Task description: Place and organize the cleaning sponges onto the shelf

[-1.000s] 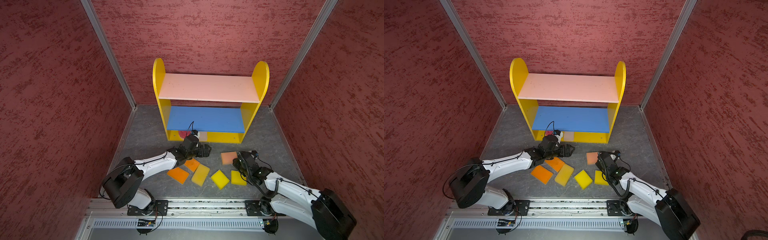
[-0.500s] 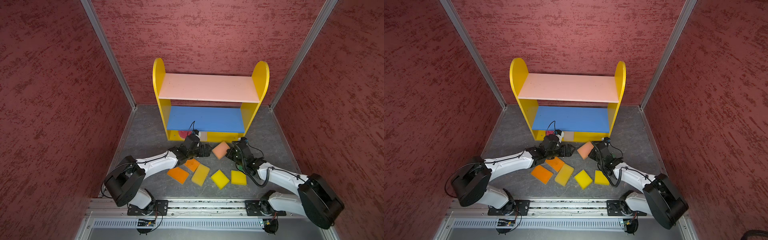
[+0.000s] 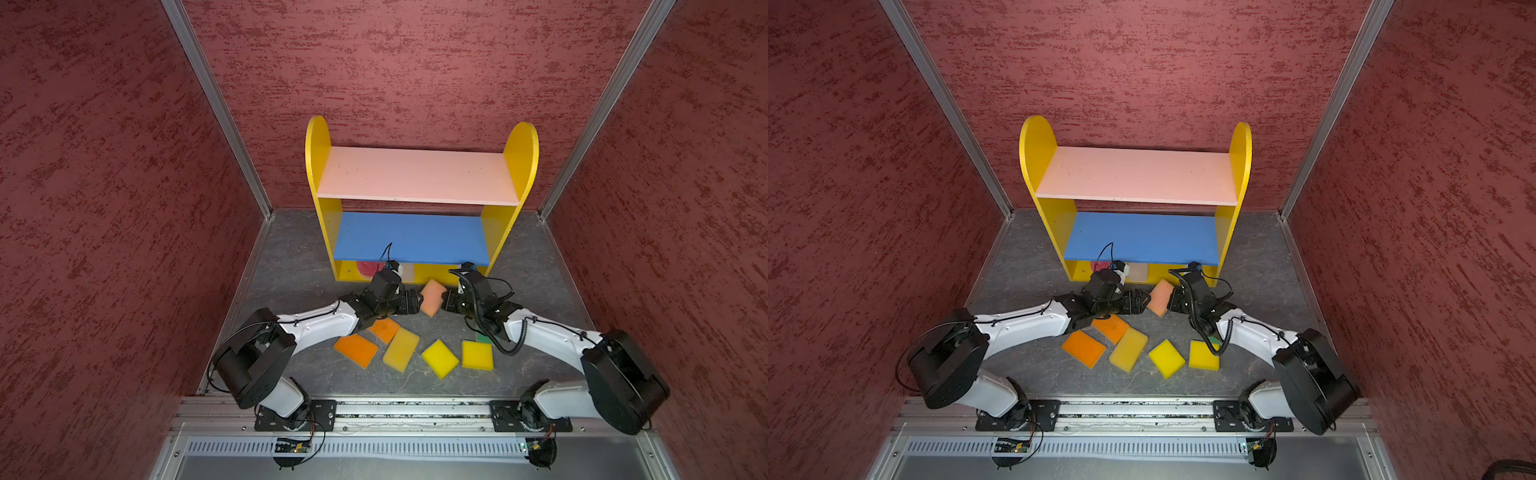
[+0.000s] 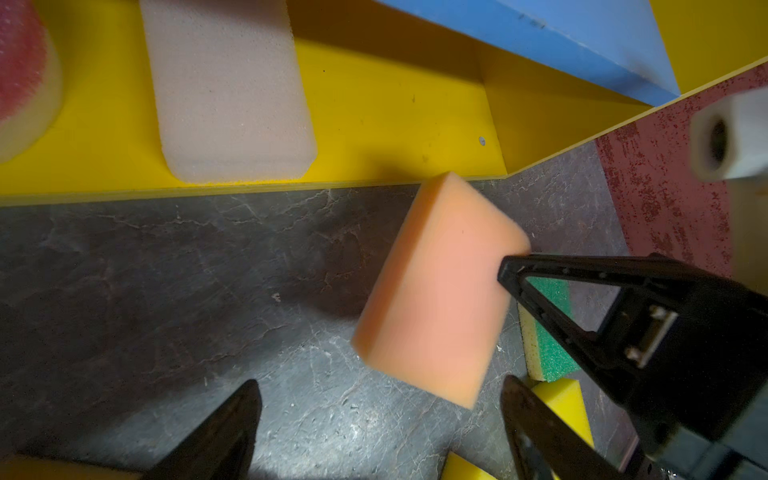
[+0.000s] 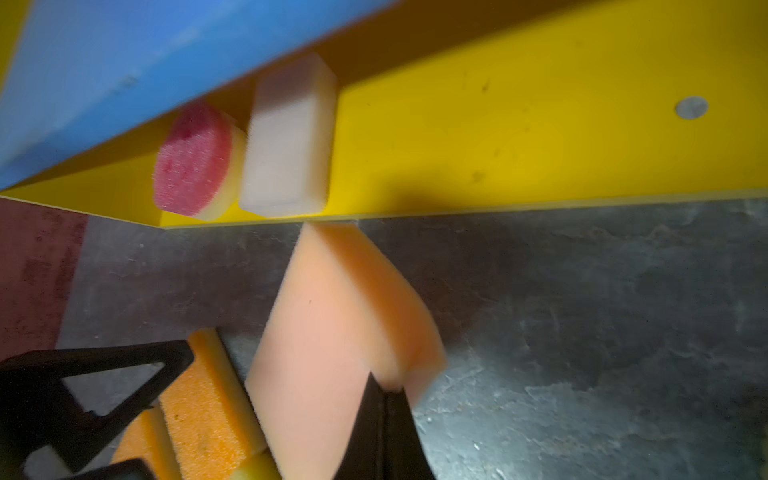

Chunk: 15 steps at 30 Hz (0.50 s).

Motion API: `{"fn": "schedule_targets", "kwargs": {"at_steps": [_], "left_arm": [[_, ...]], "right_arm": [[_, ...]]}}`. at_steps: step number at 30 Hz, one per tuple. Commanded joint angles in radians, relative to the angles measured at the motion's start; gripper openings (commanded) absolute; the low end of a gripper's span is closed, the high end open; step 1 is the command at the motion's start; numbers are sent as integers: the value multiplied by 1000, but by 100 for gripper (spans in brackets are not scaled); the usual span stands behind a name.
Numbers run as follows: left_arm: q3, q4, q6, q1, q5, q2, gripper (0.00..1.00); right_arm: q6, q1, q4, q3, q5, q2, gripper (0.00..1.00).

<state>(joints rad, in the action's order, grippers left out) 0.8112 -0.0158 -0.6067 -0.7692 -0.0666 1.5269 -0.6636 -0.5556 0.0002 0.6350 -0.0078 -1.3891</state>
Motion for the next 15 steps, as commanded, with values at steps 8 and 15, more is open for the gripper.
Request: {"fn": "schedule_targets", "kwargs": {"at_steps": [8,15], "left_arm": [[-1,8,5,1,28,-5,92],[19,-10,8,7,-5,58,87]], "right_arm": [[-7,27,-7,-13,-46,31,43],[-175,-8,64,-145,-75,146,41]]}}
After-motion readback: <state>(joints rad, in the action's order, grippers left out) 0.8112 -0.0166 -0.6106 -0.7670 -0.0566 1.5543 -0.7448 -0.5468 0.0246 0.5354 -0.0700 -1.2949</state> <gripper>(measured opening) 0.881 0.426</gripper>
